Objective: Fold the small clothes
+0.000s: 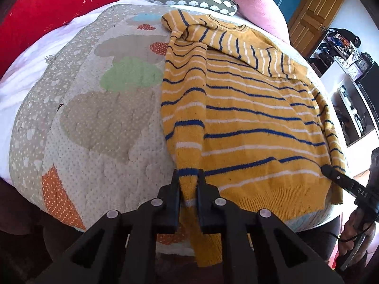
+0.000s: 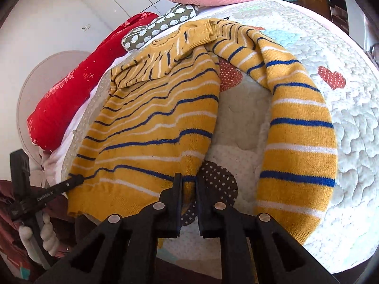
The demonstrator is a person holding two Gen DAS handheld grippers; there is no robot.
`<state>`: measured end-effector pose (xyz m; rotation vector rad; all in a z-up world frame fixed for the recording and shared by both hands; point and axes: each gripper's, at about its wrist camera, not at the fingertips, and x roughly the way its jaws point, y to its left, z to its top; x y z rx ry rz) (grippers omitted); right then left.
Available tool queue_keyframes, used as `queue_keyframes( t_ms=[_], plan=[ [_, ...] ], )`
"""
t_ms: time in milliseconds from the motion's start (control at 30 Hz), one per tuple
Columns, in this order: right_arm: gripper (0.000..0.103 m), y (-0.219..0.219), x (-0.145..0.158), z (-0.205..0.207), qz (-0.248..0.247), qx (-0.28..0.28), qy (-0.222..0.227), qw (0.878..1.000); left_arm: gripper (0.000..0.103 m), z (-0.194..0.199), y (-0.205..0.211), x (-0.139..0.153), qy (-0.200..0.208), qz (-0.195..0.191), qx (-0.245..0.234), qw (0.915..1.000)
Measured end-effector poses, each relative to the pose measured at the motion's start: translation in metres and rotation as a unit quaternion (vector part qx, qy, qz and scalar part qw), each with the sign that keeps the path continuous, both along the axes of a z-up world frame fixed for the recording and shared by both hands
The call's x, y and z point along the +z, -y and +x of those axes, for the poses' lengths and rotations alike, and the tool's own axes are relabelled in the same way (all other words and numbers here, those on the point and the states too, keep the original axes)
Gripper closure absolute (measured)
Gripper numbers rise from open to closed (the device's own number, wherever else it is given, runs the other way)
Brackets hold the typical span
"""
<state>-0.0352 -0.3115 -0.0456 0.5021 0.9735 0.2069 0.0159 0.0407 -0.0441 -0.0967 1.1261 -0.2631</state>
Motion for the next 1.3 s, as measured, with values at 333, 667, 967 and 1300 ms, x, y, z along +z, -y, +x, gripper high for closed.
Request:
queue_keyframes(
  t_ms=[333, 667, 967, 1300],
  plan=[
    [0.091, -0.009, 0.055, 0.029, -0.073, 0.018, 0.061, 0.995, 0.059, -0.004, -0.046, 0.043, 0.085, -0.019, 0.022, 0.996],
    [0.085, -0.093, 0.068, 0.221, -0.006, 0.079, 0.036, 0.996, 0.052, 0.035, -0.066, 0.04, 0.086, -0.045, 0.048, 0.9941],
    [0.063, -0.045, 0.062, 0.274, -0.232, 0.072, 0.038, 0.969, 0.042, 0.142, -0.023, 0.07, 0.132, 0.007, -0.034, 0.9906],
    [0.062, 0.007, 0.046, 0.294, -0.206, 0.117, 0.022, 0.971, 0.036, 0.295, 0.108, 0.032, 0.093, 0.144, -0.183, 0.9682]
  ],
)
